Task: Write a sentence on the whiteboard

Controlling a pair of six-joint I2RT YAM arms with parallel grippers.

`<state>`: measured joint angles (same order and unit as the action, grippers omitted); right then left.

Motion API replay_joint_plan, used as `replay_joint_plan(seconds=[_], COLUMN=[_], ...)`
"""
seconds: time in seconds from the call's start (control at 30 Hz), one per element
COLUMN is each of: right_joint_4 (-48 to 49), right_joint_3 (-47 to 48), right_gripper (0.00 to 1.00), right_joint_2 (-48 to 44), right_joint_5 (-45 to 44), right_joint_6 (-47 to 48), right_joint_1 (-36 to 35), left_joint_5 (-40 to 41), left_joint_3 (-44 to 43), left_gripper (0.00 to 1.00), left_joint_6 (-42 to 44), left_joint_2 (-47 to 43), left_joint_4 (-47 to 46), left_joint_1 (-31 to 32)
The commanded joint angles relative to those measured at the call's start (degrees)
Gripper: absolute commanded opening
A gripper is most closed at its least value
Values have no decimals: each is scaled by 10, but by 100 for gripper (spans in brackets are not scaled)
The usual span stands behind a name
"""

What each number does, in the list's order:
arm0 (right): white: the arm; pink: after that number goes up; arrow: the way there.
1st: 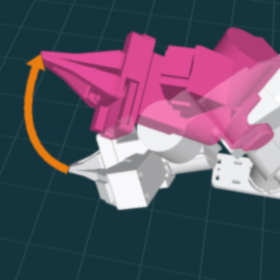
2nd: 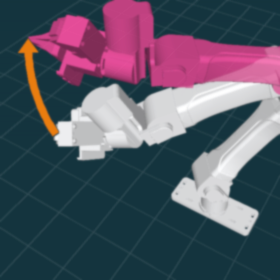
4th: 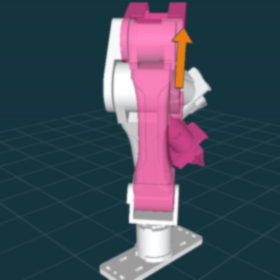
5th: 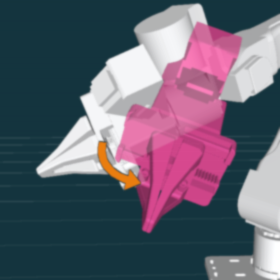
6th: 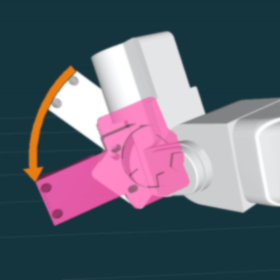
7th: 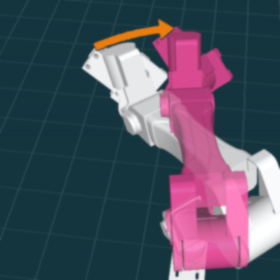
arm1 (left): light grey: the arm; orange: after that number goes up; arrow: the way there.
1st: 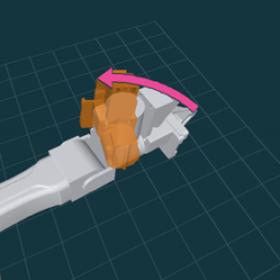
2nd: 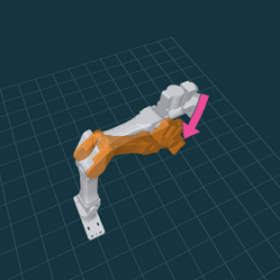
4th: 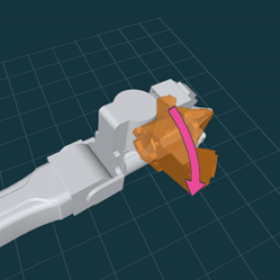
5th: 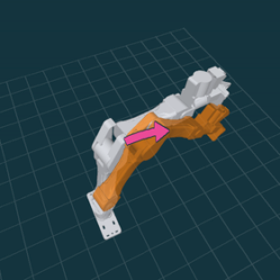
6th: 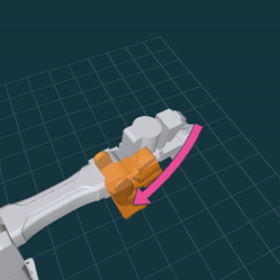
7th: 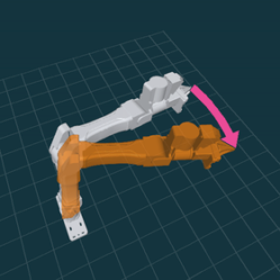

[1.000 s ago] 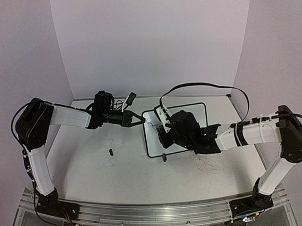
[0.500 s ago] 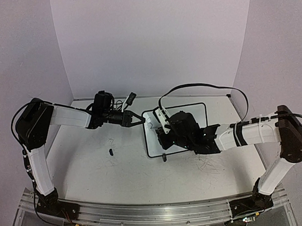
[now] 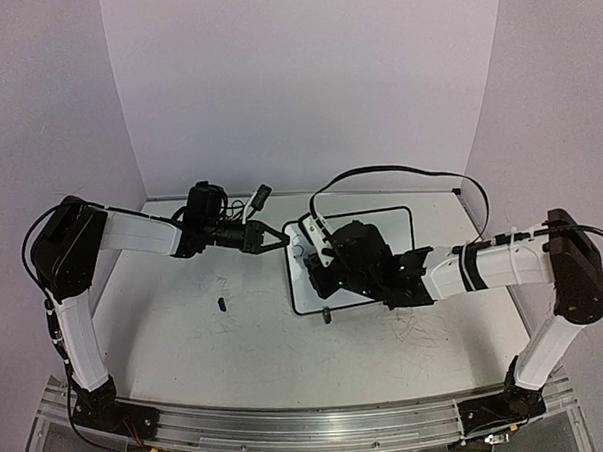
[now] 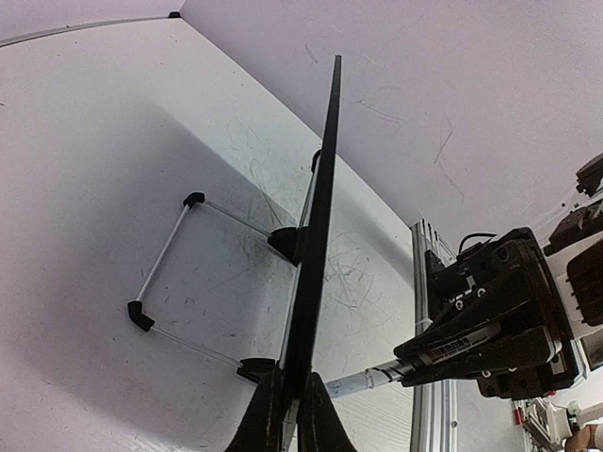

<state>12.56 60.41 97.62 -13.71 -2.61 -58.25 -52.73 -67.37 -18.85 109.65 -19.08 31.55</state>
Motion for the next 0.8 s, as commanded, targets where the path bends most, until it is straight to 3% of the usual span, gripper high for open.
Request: replay_joint_plan(seconds=[0.0,0.33,0.57,0.77], right_joint_4=[0,4,19,0], right_joint_3=[21,32,-48,-46], right_gripper=[0,0,0,0], right_joint_2=[16,16,-101,-102], right_joint_5=[-14,-22,5,-2], right_joint_6=[-2,1,15,42], right_joint_1=[5,4,5,12], left_joint_5=[-25,-24,-7,3], left_joint_3=[-1,1,17,18], left_gripper=[0,0,0,0], left_joint_6=[-7,-6,-8,-14], left_joint_2=[-17,-18,-25,-28], left_joint_4=[-9,-9,-10,-8], left_joint_1=[2,2,2,1])
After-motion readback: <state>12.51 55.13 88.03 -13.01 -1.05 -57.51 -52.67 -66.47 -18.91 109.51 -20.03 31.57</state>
